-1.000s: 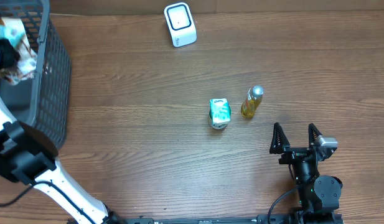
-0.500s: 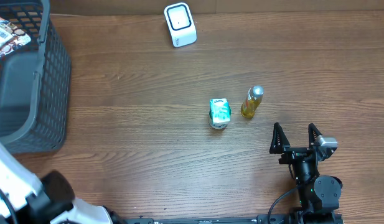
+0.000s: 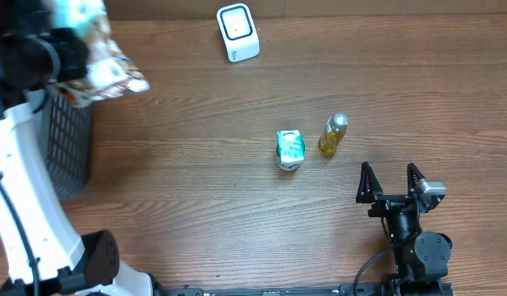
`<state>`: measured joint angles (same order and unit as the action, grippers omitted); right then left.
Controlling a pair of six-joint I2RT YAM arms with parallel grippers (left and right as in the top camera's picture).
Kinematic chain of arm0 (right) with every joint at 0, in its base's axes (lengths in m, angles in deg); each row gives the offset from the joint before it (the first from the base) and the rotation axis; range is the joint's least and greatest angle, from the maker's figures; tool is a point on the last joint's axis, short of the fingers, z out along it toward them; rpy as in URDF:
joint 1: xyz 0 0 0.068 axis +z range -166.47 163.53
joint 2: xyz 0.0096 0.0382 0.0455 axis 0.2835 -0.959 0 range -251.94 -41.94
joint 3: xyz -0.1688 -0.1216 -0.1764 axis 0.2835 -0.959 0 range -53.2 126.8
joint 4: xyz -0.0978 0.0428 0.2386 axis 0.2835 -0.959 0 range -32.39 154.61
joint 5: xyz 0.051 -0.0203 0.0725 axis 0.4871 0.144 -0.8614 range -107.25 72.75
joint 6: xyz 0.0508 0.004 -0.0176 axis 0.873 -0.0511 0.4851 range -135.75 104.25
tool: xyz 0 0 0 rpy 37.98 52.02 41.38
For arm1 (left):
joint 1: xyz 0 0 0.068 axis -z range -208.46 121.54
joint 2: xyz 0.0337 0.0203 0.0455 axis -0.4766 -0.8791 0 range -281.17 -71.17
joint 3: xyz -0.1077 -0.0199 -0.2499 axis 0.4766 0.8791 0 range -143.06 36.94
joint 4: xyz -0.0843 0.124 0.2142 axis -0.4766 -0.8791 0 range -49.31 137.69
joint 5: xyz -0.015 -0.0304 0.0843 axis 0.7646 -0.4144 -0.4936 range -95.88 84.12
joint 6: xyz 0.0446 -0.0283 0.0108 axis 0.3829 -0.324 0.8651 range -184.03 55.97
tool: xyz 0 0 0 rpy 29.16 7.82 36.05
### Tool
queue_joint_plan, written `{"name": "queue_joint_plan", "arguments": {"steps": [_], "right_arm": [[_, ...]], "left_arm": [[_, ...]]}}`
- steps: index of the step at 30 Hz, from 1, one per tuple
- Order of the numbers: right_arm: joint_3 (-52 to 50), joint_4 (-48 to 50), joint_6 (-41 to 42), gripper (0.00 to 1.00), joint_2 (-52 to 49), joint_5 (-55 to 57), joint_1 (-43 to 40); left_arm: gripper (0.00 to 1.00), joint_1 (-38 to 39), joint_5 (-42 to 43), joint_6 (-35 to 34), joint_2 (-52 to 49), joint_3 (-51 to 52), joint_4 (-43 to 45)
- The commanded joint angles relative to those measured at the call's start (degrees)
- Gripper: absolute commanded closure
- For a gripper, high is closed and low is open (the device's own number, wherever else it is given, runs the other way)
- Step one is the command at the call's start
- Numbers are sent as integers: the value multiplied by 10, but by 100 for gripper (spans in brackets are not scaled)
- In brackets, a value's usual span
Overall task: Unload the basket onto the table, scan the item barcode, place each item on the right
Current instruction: 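Lift the wipes pack and bag out and carry toward the scanner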
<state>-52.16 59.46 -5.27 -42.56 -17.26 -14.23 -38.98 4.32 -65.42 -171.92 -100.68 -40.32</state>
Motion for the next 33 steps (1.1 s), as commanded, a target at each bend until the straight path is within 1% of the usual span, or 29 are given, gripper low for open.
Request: {"name": "queue_joint_plan", "arguments": {"steps": [1, 10, 19, 25, 33], "right_arm": [[-6, 3, -3, 0, 5, -1, -2], [-6, 3, -3, 0, 5, -1, -2], [-6, 3, -3, 0, 5, -1, -2], [-6, 3, -3, 0, 5, -1, -2], [-6, 3, -3, 0, 5, -1, -2]], "left_arm": [[86, 48, -14, 1, -33, -4, -16], [90, 151, -24, 2, -117, -4, -36], [92, 250, -112, 1, -169, 14, -31], [92, 286, -122, -4, -169, 89, 10], [94, 290, -117, -14, -169, 229, 85]]}}
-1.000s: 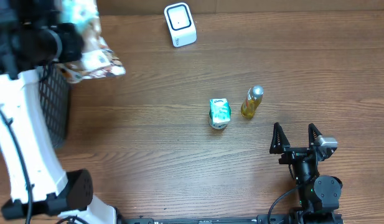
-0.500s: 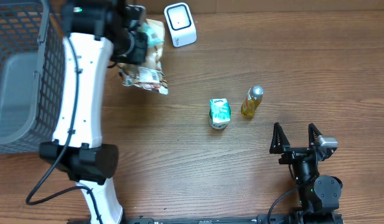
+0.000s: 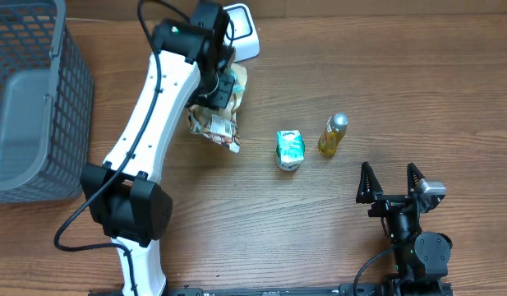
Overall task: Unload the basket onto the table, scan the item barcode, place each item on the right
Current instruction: 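Lift the wipes pack and bag out and carry toward the scanner, then lower the items onto the table left of the tub and release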
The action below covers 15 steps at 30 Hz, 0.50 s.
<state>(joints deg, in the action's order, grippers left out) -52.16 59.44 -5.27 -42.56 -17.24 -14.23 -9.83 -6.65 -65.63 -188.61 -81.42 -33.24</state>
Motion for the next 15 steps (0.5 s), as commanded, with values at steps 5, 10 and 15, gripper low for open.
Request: {"name": "queue_joint_plan", "arguments": {"steps": [5, 10, 15], "right_arm": [[-6, 3, -3, 0, 5, -2, -2], [-6, 3, -3, 0, 5, -2, -2], [-6, 3, -3, 0, 5, -2, -2]], "left_arm": [[94, -2, -7, -7, -2, 118, 61], [93, -2, -45, 4, -2, 196, 100], [92, -2, -58, 15, -2, 266, 153]]}}
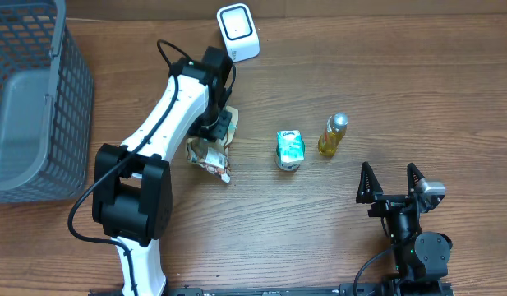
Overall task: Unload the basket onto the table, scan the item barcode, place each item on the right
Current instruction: 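Lower the items onto the table left of the tub and release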
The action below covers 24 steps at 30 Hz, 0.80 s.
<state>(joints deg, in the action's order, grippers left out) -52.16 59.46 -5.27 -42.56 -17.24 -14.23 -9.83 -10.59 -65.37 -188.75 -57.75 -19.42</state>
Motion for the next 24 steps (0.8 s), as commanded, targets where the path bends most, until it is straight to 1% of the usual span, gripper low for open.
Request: {"name": "queue_joint_plan", "arguments": {"steps": [1, 4, 6, 9, 11, 12, 14, 16, 18, 23, 24], "right_arm": [[-6, 3, -3, 0, 5, -1, -2], [-6, 3, -3, 0, 5, -2, -2], [-6, 3, -3, 0, 5, -2, -2], [-6, 3, -3, 0, 5, -2, -2], [-6, 3, -3, 0, 5, -2, -2], [-6, 3, -3, 0, 5, -2, -2], [-6, 3, -3, 0, 5, -2, -2], [-6, 3, -3, 0, 5, -2, -2], [-6, 3, -3, 0, 5, -2, -2], [-6, 3, -3, 0, 5, -2, -2], [-6, 3, -3, 0, 5, -2, -2]], "left_arm": [[93, -2, -18, 12, 0, 41, 23], [93, -2, -17, 14, 0, 62, 29], [89, -3, -18, 16, 0, 65, 19], [79, -3, -19, 23, 0, 65, 2], [64, -3, -16, 26, 0, 65, -7], [60, -3, -13, 26, 0, 64, -11], [57, -3, -12, 27, 0, 59, -24], [48, -3, -8, 27, 0, 47, -39], [43, -3, 6, 27, 1, 33, -51], [33, -3, 40, 43, 2, -43, -111], [28, -3, 49, 45, 2, -56, -120]]}}
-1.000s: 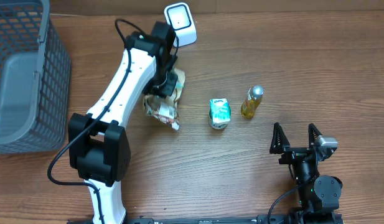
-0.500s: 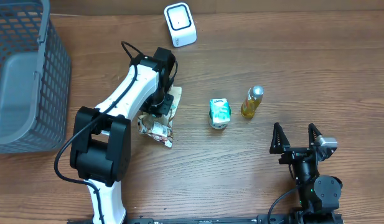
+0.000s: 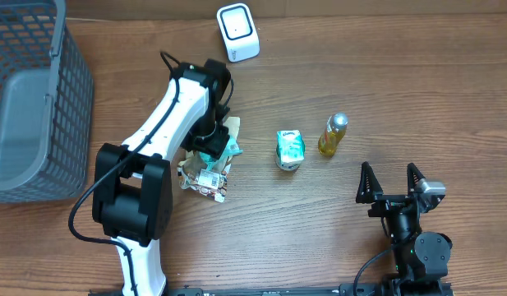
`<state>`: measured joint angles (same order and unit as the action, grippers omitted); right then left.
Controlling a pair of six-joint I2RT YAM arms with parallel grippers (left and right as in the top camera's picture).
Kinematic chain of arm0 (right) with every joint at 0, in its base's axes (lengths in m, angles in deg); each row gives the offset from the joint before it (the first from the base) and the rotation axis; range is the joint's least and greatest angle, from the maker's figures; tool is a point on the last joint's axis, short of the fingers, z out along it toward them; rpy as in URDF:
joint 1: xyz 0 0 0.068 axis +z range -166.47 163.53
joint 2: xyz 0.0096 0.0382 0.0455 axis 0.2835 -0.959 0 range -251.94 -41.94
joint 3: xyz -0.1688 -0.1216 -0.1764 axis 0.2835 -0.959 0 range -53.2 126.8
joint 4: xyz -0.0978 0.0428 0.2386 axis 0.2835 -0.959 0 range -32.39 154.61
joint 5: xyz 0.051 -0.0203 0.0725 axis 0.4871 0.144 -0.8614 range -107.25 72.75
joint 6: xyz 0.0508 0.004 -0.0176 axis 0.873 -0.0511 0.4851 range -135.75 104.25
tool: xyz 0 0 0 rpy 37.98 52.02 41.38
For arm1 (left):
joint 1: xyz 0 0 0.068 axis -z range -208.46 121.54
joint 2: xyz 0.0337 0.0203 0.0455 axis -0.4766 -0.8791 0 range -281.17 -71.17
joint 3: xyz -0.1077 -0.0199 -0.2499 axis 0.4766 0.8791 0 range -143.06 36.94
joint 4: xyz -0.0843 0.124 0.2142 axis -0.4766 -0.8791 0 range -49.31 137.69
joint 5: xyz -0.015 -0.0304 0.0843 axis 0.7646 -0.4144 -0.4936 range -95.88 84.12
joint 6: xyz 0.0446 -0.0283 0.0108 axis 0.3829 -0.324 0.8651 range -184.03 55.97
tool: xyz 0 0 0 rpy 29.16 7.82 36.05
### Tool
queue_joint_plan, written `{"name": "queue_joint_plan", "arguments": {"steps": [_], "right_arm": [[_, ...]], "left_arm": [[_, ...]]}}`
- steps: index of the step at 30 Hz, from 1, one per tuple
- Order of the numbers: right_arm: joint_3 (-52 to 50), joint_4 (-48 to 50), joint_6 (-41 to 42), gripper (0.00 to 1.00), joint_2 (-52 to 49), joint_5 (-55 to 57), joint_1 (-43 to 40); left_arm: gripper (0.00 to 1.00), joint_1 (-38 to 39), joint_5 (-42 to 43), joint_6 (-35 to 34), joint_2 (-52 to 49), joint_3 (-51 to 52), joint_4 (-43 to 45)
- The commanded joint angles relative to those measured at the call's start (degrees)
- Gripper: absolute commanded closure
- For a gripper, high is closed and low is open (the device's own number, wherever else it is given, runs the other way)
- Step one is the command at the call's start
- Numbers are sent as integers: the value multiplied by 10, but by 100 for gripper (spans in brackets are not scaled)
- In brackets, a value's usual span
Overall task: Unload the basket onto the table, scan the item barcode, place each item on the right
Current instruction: 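Lower the items onto the table left of the tub and release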
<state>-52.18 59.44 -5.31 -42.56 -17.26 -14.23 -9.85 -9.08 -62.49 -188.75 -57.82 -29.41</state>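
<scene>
A crinkled snack bag (image 3: 205, 174), teal and tan with a white label, lies low on the table left of centre. My left gripper (image 3: 215, 138) stands over its upper end and looks shut on it, though the fingers are partly hidden by the wrist. The white barcode scanner (image 3: 237, 33) stands at the far edge, well beyond the bag. My right gripper (image 3: 389, 173) rests open near the front right with nothing in it.
A grey mesh basket (image 3: 39, 99) fills the far left. A green-and-white carton (image 3: 289, 150) and a small yellow bottle with a silver cap (image 3: 334, 136) stand near the table's middle, right of the bag.
My left gripper and the bag have moved a little toward the front, farther from the scanner. The bag now sits lower and flatter on the wood. The right arm is unchanged.
My left gripper first held the bag high at the far left over the basket. Then it held the bag just below the scanner. After that it was drawn back toward the table's middle, and now the bag is down on the table left of the carton.
</scene>
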Motion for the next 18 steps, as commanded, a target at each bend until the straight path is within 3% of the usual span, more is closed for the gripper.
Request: {"name": "queue_joint_plan", "arguments": {"steps": [1, 2, 4, 9, 18], "right_arm": [[-5, 3, -2, 0, 5, -1, -2], [-5, 3, -2, 0, 5, -1, -2], [-5, 3, -2, 0, 5, -1, -2], [-5, 3, -2, 0, 5, -1, -2], [-5, 3, -2, 0, 5, -1, -2]], "left_arm": [[16, -3, 48, 17, 2, -69, -27], [7, -3, 61, 18, 2, -79, -32], [0, -3, 71, 17, 2, -85, -32], [0, -3, 83, -12, 0, -84, -24], [0, -41, 213, -18, 33, -84, 59]]}}
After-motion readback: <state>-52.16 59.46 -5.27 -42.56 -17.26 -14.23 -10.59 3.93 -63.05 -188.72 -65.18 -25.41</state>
